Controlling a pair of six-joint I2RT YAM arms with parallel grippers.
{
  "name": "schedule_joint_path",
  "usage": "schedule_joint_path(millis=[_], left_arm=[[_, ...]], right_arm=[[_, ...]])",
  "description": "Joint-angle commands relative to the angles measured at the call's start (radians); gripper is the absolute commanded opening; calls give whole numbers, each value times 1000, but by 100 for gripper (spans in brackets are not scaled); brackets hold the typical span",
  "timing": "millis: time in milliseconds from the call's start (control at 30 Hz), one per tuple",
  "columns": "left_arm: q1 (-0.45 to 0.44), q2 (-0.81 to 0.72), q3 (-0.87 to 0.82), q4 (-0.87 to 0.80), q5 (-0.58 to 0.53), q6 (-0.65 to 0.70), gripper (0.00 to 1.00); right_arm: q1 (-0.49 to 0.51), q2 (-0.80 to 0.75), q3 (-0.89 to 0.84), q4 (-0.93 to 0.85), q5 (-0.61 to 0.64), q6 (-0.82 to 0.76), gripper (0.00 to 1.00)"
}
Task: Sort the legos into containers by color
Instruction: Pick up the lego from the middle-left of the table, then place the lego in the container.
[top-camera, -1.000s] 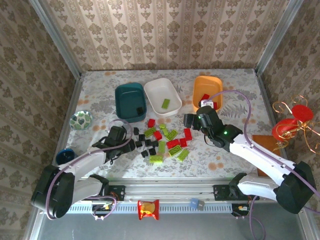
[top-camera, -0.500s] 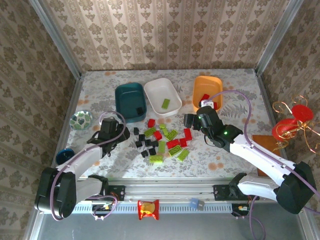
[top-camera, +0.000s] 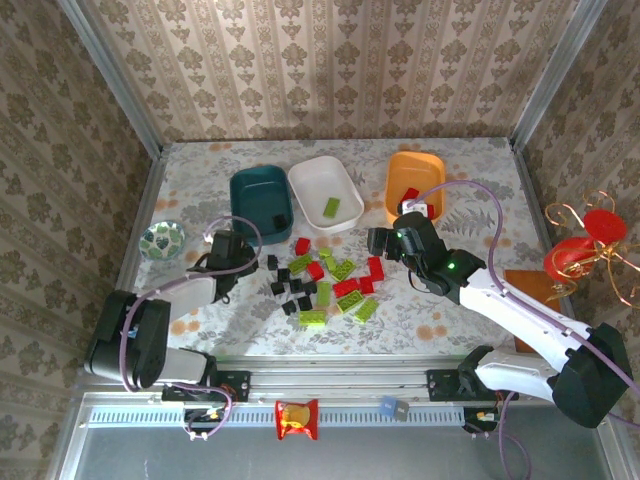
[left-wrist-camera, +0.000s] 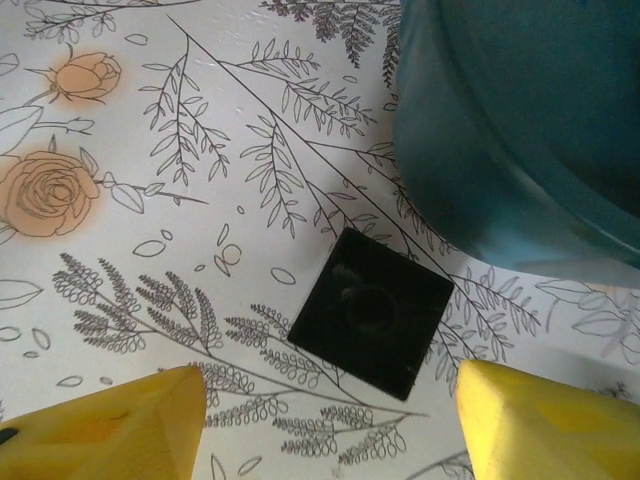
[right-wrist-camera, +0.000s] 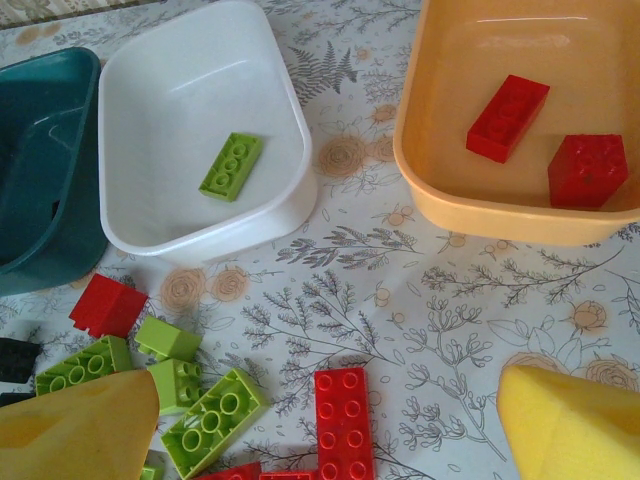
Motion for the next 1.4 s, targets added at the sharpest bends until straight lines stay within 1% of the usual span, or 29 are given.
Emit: schedule_joint_path(millis=[0, 167, 300, 367, 533, 667, 733, 833, 867, 900, 967, 1000, 1067, 1200, 1267, 1367], left_arm=[[2, 45, 9, 104, -35, 27, 68], [2, 121, 43, 123, -54, 9, 67], [2, 158, 50, 150, -65, -4, 61], [2, 170, 51, 168, -65, -2, 56], [-2, 174, 52, 175, -56, 2, 38], [-26, 106, 27, 137, -57, -13, 33], [-63, 35, 8, 97, -67, -28, 32], [-171, -107, 10, -3, -103, -35, 31], [-194, -147, 21, -31, -113, -30, 31], [-208, -183, 39, -59, -125, -24, 31], [-205, -213, 84, -80, -115, -8, 32], [-191, -200, 121, -81, -98, 7, 32], [-151, -122, 201, -78, -36, 21, 32], [-86, 118, 398, -88, 66, 40, 32], [-66, 221, 494, -112, 86, 43, 32], [-34, 336, 586, -151, 100, 40, 32]], right_arm=[[2, -18, -14, 4, 26, 0, 89], [2, -27, -14, 1, 27, -1, 89], [2, -34, -17, 1, 28, -3, 89], [2, -35, -17, 1, 27, -1, 89], [2, -38, -15, -3, 27, -2, 89], [2, -41, -18, -3, 29, -1, 89], [2, -41, -20, -4, 28, 0, 89], [2, -43, -21, 0, 26, 0, 89], [2, -41, -22, 1, 23, 1, 89], [2, -41, -21, 1, 19, 1, 89], [2, -39, -22, 6, 14, 4, 89], [2, -35, -23, 10, 11, 6, 89], [2, -24, -23, 13, 5, 9, 89], [4, -1, -30, 11, -17, 20, 89], [5, 5, -35, 2, -35, 21, 89], [8, 5, -44, -10, -77, 21, 89]])
